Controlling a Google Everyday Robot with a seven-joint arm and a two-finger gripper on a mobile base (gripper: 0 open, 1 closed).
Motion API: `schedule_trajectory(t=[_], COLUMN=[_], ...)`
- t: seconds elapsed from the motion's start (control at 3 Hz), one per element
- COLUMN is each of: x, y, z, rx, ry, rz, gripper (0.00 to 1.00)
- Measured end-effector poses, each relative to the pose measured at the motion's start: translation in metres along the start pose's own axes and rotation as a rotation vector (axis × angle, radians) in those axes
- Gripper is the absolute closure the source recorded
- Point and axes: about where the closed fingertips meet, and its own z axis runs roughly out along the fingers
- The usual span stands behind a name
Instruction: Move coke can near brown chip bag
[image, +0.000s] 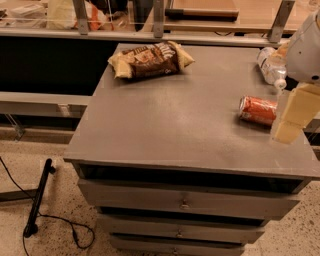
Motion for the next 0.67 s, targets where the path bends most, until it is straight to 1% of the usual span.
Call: schedule_trajectory(t=[0.33, 0.67], x=[0.0, 0.0018], y=[0.0, -0.0066], z=[0.0, 0.0], rx=[0.0, 0.032], ry=[0.0, 0.024], rz=[0.0, 0.003], gripper=[0.0, 0.0])
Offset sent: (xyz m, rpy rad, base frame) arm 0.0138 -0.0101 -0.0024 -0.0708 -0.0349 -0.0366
